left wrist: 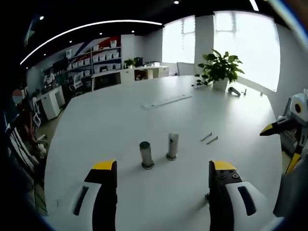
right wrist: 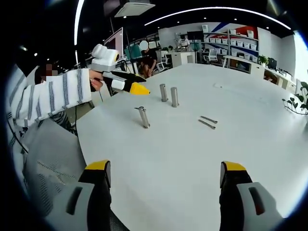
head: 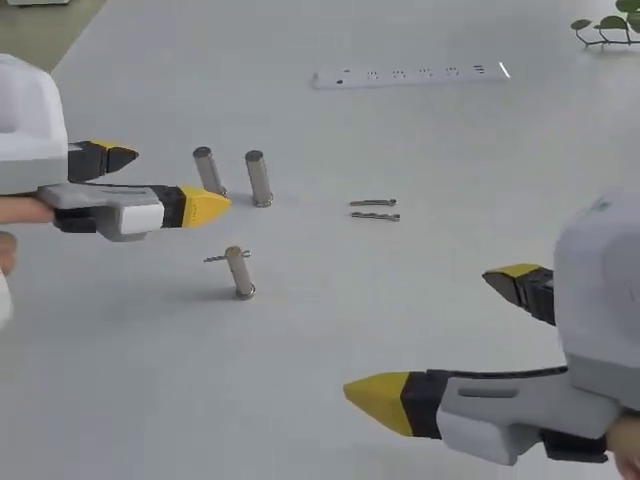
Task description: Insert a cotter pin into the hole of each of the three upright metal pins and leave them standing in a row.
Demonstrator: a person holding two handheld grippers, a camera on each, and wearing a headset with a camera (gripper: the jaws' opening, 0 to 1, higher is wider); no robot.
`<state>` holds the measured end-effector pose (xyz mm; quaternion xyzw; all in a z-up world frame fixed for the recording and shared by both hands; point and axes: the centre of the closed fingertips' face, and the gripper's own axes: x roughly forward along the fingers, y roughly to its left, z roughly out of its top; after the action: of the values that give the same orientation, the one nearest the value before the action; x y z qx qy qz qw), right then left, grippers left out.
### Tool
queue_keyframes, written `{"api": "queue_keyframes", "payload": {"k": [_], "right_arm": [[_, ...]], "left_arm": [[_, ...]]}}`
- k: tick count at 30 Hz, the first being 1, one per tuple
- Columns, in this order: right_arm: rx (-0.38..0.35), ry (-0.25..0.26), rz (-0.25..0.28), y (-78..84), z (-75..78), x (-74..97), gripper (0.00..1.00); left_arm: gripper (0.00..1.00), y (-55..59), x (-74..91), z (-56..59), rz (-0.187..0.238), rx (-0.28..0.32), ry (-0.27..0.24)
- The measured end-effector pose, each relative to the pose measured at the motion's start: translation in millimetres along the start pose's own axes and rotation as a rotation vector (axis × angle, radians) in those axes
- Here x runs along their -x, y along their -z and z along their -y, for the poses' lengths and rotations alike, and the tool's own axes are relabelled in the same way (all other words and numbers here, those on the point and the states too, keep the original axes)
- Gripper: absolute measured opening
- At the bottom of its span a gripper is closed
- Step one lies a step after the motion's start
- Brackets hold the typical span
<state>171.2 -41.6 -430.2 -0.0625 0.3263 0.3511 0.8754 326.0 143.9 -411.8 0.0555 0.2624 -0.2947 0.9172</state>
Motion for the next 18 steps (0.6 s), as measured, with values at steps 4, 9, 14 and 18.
{"api": "queue_keyframes", "payload": {"k": [4, 9, 14, 18], "right_arm": [[-0.008, -0.009, 0.001, 0.2, -1.8, -0.7, 0.93], [-0.048, -0.021, 0.019, -0.2, -1.5, -2.4, 0.93], [-0.053, -0.013, 0.0, 5.7, 1.8, -3.6, 0.92], [-0.051, -0.015, -0.012, 8.1, 2.0, -5.5, 0.91]], "left_arm": [[0.69, -1.4, -8.8, -3.8, 0.017, 0.046, 0.004], [0.63, -0.2, -19.5, -9.8, 0.021, 0.067, -0.007], [0.54, 4.8, -28.6, -9.3, 0.005, 0.069, 0.007], [0.51, 12.3, -37.2, -12.8, -0.026, 0.055, 0.004]]}}
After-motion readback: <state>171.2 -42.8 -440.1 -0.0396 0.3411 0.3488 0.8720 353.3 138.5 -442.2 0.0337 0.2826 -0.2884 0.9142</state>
